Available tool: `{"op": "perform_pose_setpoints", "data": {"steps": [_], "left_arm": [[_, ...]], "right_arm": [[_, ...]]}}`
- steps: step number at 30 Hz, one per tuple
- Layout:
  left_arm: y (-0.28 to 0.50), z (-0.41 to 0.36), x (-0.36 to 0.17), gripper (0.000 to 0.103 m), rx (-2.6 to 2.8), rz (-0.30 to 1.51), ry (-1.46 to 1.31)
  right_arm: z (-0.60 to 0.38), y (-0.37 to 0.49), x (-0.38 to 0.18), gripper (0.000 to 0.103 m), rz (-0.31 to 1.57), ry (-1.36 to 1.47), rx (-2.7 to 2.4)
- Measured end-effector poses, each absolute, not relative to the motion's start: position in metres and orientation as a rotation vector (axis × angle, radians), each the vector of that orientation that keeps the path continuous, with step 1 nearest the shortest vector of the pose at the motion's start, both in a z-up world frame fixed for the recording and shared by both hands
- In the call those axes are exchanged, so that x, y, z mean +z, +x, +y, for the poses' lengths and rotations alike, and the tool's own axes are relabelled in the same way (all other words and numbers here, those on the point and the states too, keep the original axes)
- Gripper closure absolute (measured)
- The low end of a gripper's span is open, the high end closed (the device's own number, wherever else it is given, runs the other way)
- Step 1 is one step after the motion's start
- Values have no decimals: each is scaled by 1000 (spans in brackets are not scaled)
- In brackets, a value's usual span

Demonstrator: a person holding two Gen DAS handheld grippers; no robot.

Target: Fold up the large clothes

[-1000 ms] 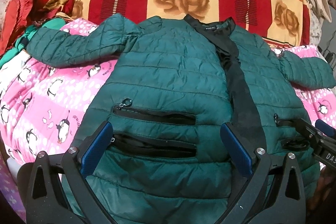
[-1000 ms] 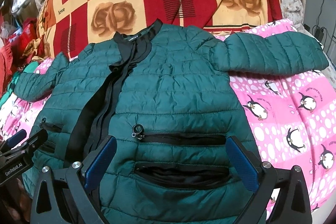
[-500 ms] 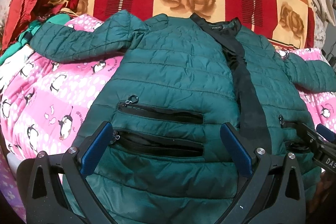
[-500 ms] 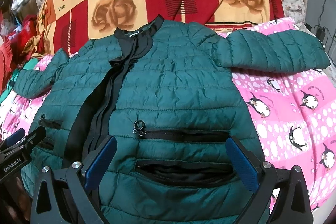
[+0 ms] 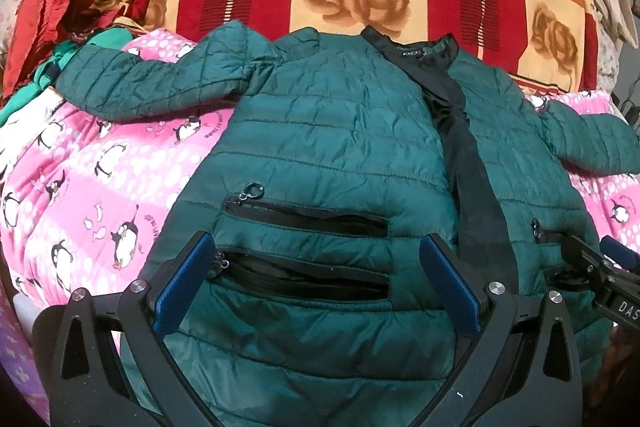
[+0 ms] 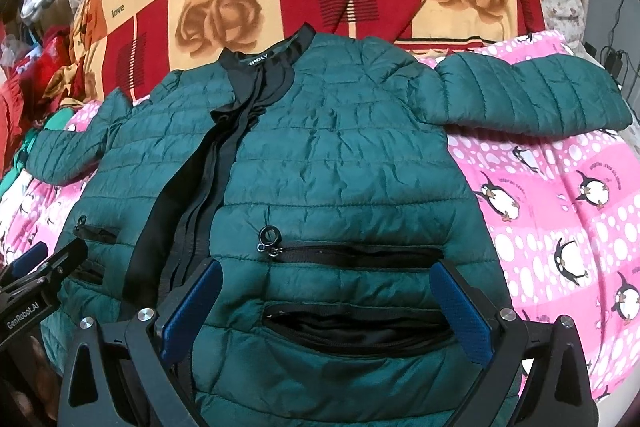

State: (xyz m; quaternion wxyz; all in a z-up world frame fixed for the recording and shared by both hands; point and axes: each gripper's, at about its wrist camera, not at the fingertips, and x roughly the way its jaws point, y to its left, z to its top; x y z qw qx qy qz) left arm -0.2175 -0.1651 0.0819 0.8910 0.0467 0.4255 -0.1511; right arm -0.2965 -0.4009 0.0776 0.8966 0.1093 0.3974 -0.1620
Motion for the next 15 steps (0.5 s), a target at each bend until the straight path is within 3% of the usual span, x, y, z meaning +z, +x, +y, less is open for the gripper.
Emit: {"op": "perform_pose_setpoints", "data": {"steps": [15], "left_arm": [[-216,-169,78,1,-289,870,131]], "right_arm": [[-402,-292,78,0,810,226,-331]]}}
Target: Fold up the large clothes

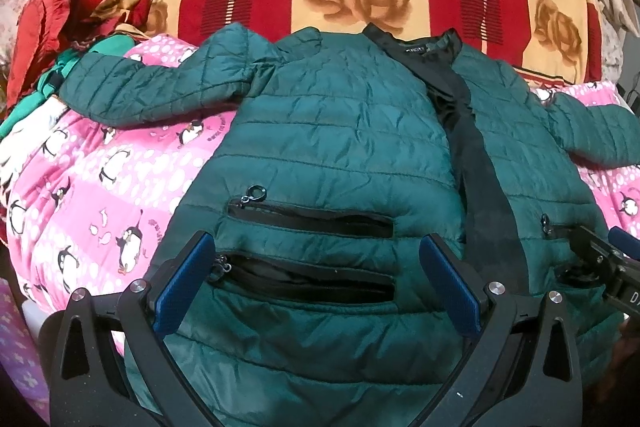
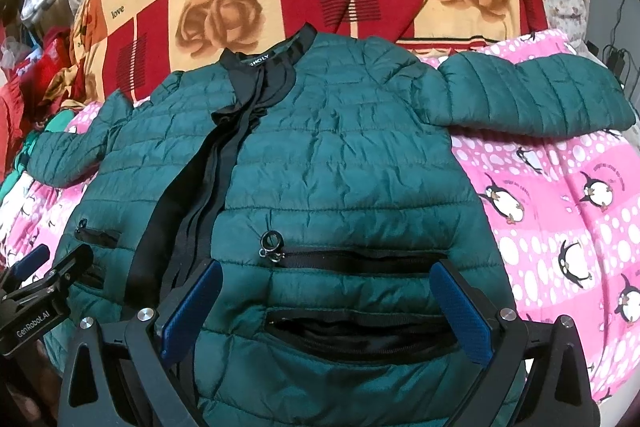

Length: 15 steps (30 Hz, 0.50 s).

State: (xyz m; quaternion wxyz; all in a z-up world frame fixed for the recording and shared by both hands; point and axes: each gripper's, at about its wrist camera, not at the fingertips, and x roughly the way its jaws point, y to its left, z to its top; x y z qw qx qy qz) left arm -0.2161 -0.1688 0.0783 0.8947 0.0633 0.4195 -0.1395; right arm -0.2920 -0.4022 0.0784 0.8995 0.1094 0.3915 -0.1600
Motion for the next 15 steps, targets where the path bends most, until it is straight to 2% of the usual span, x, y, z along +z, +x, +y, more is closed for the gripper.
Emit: {"op": "perform_pose_setpoints", "data": {"steps": [15], "left_arm": [[-205,-159,85,1,-225,824,128]], "right_arm": [[-398,-275,86,0,798,215,-314]]}}
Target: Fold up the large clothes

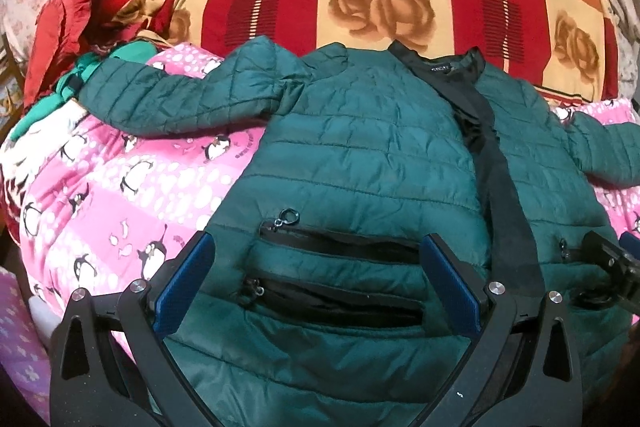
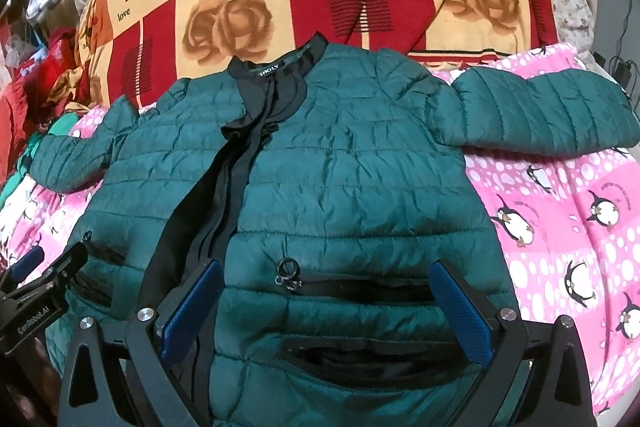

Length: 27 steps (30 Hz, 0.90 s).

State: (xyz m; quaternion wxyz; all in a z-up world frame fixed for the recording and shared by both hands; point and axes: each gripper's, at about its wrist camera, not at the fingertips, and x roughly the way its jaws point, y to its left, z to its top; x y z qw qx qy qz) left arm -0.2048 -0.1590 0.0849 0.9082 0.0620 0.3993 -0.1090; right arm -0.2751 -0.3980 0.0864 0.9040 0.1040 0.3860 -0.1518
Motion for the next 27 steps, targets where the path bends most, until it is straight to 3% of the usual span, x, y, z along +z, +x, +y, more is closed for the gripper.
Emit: {"op": "perform_pose_setpoints", "data": {"steps": [27], "left_arm": [[-162,-172,79,1,-221,864,125]], "right_arm": [[-394,-229,84,0,808,171,-321]]}}
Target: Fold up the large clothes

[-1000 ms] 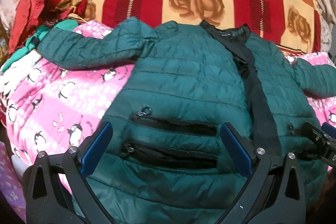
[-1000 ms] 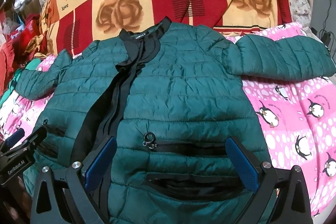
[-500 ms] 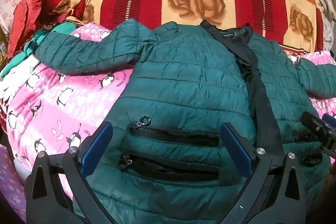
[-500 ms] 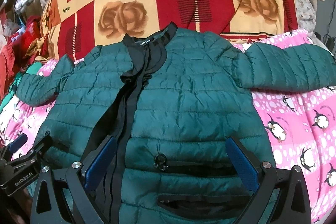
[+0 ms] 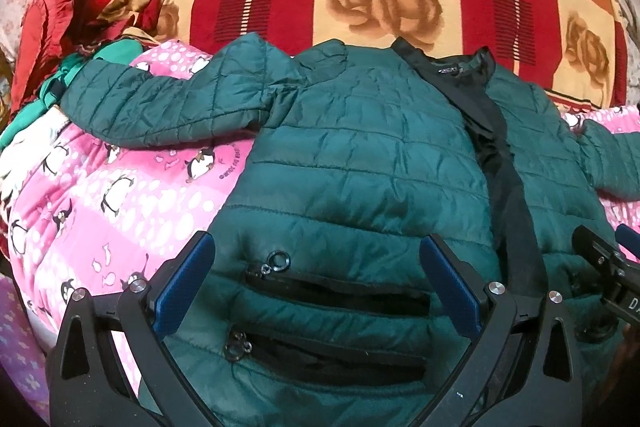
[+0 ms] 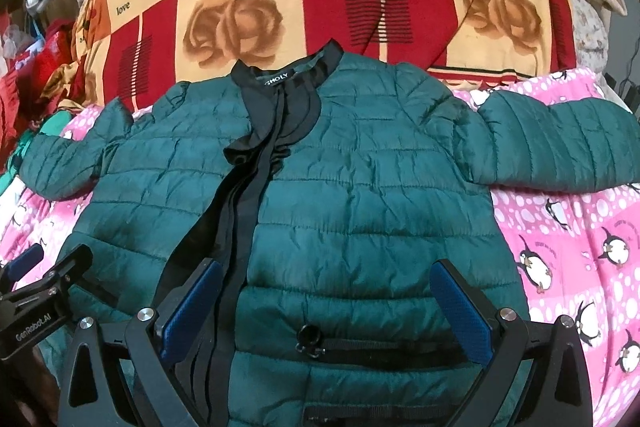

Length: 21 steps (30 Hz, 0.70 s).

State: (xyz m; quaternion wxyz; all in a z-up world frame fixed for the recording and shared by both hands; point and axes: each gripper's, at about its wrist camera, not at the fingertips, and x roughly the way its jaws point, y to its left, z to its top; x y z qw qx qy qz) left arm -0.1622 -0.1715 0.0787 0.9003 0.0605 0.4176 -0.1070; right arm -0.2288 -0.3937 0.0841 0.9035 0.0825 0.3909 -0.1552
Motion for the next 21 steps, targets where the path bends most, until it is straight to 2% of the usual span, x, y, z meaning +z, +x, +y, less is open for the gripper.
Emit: {"op": "perform_pose_setpoints", "data": {"steps": [21], "left_arm": [[-118,-157,61,1,-162,923,111]], "right_arm": [[-377,-186,72,0,819,151,-271]]}}
